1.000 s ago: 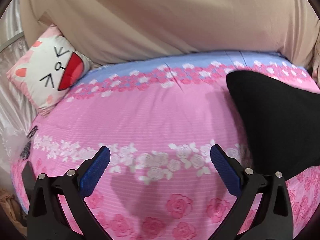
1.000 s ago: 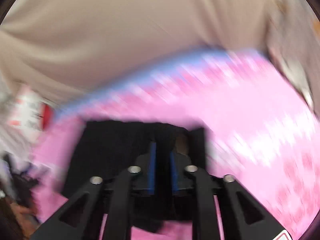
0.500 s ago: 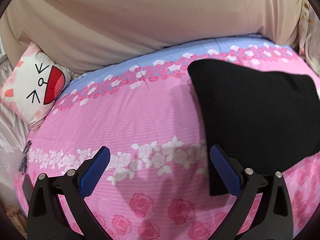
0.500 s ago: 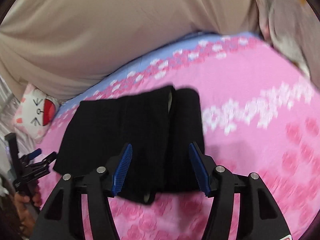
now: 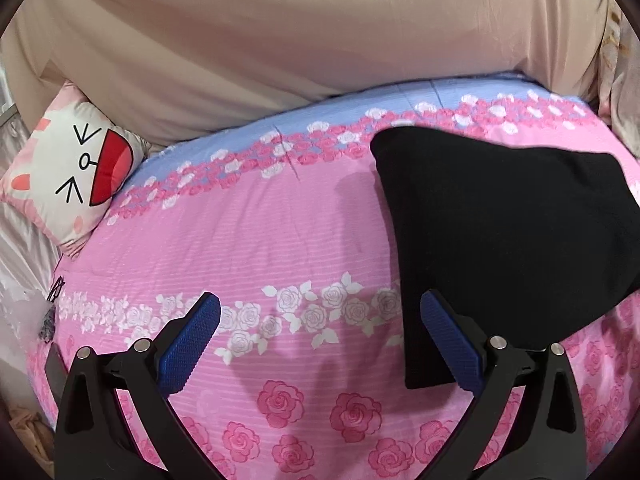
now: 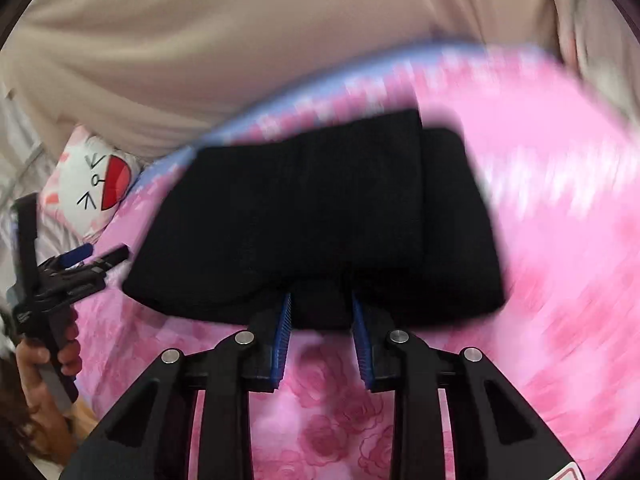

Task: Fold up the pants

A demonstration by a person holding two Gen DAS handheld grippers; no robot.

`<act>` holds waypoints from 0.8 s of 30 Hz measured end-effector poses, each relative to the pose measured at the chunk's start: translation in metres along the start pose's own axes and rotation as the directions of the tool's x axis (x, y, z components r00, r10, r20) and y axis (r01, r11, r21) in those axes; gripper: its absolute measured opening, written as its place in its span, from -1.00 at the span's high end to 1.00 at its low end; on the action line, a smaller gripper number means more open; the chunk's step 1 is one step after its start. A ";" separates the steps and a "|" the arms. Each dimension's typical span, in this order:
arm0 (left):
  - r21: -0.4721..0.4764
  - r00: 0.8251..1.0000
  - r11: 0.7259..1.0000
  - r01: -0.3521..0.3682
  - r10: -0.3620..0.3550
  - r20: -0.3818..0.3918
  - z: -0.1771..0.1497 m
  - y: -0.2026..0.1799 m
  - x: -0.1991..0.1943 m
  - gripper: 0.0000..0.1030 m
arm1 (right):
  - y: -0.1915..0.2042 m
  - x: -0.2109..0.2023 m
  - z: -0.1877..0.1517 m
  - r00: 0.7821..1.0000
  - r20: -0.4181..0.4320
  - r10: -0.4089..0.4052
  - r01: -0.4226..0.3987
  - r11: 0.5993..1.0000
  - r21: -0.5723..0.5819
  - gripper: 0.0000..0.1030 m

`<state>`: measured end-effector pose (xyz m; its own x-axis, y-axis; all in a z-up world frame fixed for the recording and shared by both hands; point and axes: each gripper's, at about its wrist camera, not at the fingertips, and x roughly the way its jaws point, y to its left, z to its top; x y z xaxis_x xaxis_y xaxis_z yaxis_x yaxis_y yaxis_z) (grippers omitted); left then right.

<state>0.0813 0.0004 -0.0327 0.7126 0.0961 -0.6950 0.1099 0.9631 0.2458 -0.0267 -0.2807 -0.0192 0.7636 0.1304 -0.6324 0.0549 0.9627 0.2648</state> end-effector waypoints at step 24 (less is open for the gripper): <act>0.097 0.998 0.994 -0.051 0.054 -0.027 -0.006 -0.043 0.037 -0.91 | -0.040 0.100 0.071 0.981 -0.080 -0.178 0.182 0.983 0.042 0.74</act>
<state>0.0988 -0.0358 -0.0733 0.6982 0.1547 -0.6990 0.1402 0.9279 0.3455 0.0931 -0.3233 -0.0408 0.6876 -0.0243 -0.7257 0.2194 0.9597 0.1758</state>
